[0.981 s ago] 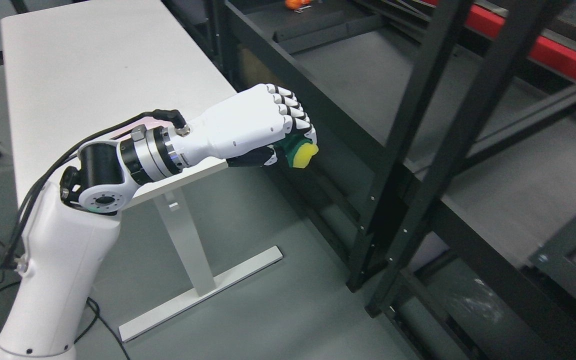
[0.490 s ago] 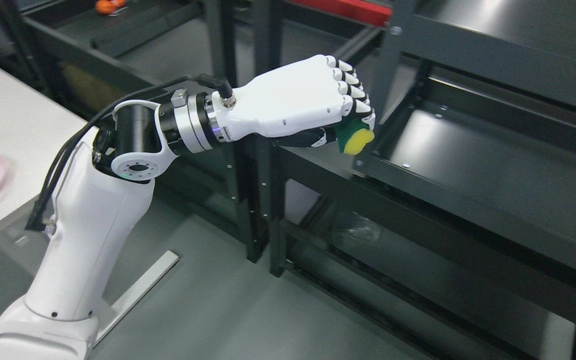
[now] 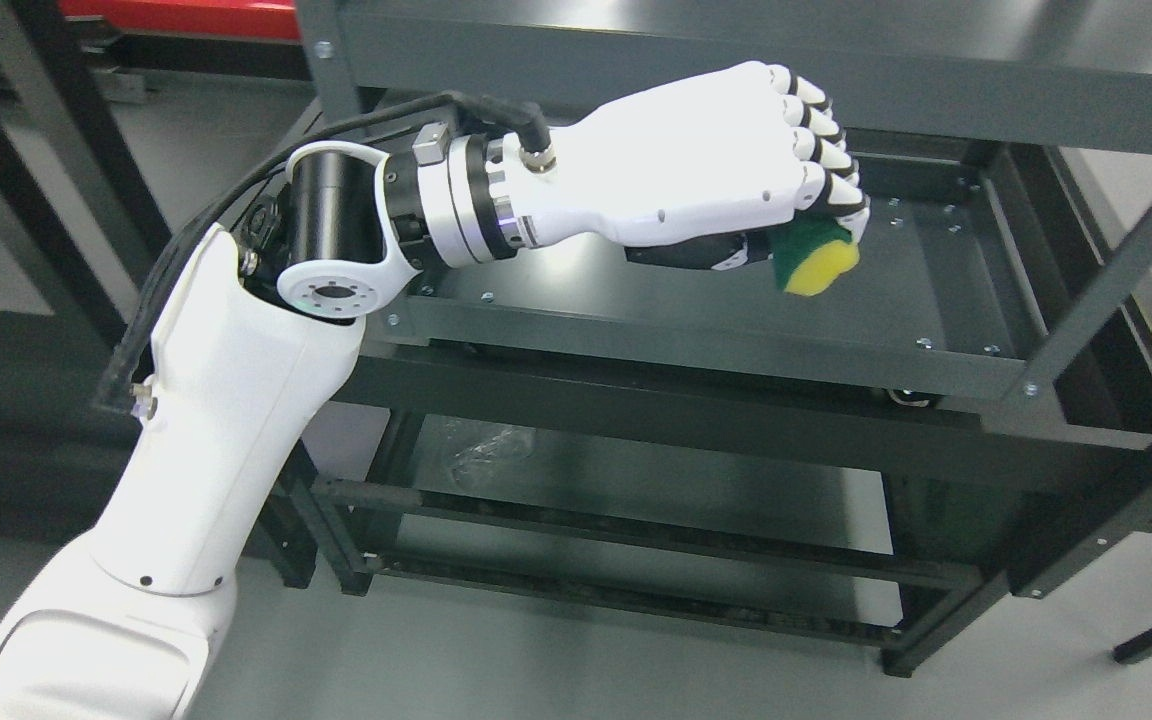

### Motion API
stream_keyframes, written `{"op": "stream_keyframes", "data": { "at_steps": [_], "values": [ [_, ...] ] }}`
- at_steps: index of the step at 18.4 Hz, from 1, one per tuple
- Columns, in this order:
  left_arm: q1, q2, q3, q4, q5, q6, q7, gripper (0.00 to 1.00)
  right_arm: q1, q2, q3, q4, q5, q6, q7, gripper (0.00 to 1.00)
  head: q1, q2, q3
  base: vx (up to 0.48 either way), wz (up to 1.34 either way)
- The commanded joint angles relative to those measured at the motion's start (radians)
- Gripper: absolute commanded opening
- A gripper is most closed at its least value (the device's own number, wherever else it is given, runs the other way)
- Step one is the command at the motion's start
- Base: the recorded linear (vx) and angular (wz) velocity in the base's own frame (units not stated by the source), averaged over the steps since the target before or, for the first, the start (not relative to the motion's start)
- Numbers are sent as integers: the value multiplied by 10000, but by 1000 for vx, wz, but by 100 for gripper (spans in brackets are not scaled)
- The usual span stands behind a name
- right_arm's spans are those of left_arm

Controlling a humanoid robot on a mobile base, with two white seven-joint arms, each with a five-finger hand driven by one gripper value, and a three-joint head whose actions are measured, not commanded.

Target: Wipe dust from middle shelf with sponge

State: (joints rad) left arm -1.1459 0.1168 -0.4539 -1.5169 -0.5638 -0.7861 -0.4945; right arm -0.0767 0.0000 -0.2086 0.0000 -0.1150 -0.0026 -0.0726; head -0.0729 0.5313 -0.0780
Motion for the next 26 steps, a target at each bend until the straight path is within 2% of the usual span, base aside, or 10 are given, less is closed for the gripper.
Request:
{"op": "stream_keyframes", "data": {
  "at_steps": [1, 4, 7, 11, 15, 17, 22, 26],
  "values": [
    [-2021, -953, -661, 1313, -647, 7, 36, 0, 0, -175, 0, -175, 0, 732, 6, 100, 0, 0, 0, 46, -529],
    [-2988, -994, -508, 1976, -2241, 7, 36, 0, 0, -175, 0, -175, 0, 732, 6, 100, 0, 0, 0, 37, -281],
    [-3374, -994, -446, 2145, -3823, 7, -25, 0, 0, -175, 0, -175, 0, 732, 6, 100, 0, -1, 0, 24, -147],
    [-3451, -994, -706, 2819, -4685, 7, -41, 0, 0, -175, 0, -175, 0, 732, -10, 100, 0, -1, 0, -3, -13],
    [-3376, -970, -983, 3097, -4809, 7, -26, 0, 0, -175, 0, -175, 0, 732, 6, 100, 0, -1, 0, -3, 24],
    [-3024, -527, -953, 3005, -4733, 7, -26, 0, 0, -175, 0, -175, 0, 732, 6, 100, 0, -1, 0, 0, 0],
    [-2179, 1696, -753, 1979, -3737, 7, -41, 0, 0, -175, 0, -175, 0, 732, 6, 100, 0, -1, 0, 0, 0],
    [-2102, 2664, -431, 1058, -2818, 7, -361, 0, 0, -175, 0, -175, 0, 732, 5, 100, 0, -1, 0, 0, 0]
  ]
}}
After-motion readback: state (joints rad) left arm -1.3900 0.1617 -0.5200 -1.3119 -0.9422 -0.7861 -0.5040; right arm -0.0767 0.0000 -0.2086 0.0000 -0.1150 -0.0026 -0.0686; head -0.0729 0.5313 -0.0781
